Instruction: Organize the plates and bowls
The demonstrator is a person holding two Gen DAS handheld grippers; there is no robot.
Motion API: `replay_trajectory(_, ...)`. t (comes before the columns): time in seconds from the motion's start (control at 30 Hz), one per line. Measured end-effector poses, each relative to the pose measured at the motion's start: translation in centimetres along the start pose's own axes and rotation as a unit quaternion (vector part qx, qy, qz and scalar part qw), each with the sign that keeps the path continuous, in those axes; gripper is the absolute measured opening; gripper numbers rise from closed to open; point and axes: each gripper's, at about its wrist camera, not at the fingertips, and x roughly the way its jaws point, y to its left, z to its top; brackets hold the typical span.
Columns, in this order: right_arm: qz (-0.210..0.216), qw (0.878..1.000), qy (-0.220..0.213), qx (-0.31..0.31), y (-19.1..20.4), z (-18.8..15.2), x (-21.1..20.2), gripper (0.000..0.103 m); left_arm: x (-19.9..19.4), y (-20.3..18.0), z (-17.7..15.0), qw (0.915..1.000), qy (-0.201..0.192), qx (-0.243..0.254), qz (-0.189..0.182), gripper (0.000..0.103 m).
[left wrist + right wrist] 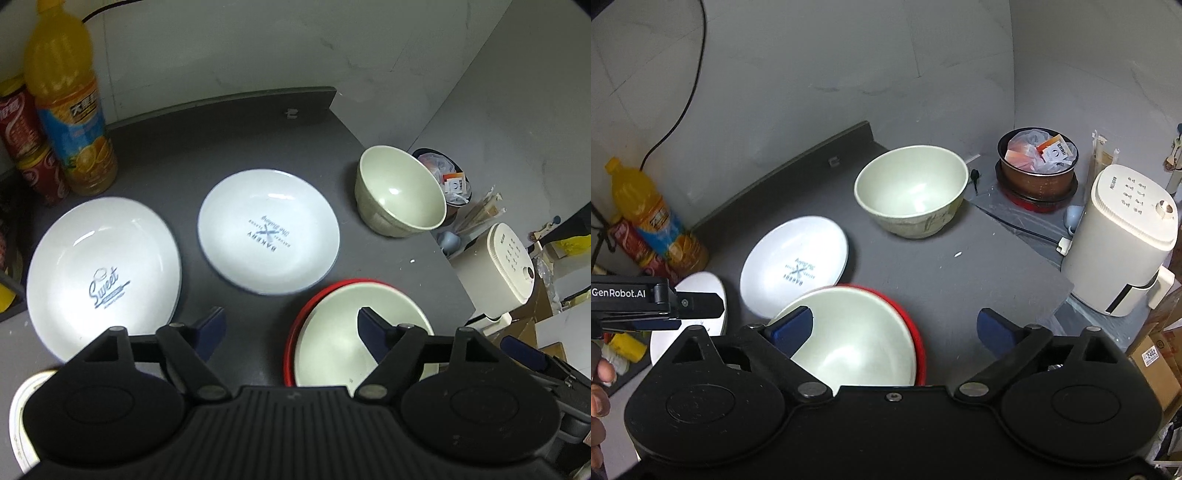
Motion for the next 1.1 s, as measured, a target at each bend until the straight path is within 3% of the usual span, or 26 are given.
replay_trajectory(0.5, 0.025, 0.999, 0.017, -0.025, -3.2, 6.1, 4.9, 0.096, 4.3, -3.9, 5.8, 0.9985, -0.009, -0.051, 0.016, 0.077)
replay_trajectory(0.93, 0.042, 0.998, 0.042, -0.036, -6.5, 10.9, 10.5, 0.096, 10.3, -7.6, 10.2, 0.9953, -0.005, -0.092, 0.032, 0.077)
replay_trajectory(1.1, 0.058, 0.996, 0.064, -0.031, -7.4, 11.6, 12.9, 0.090, 12.7, -8.4, 11.1, 0.9938, 0.001, -0.104, 0.040, 0.077)
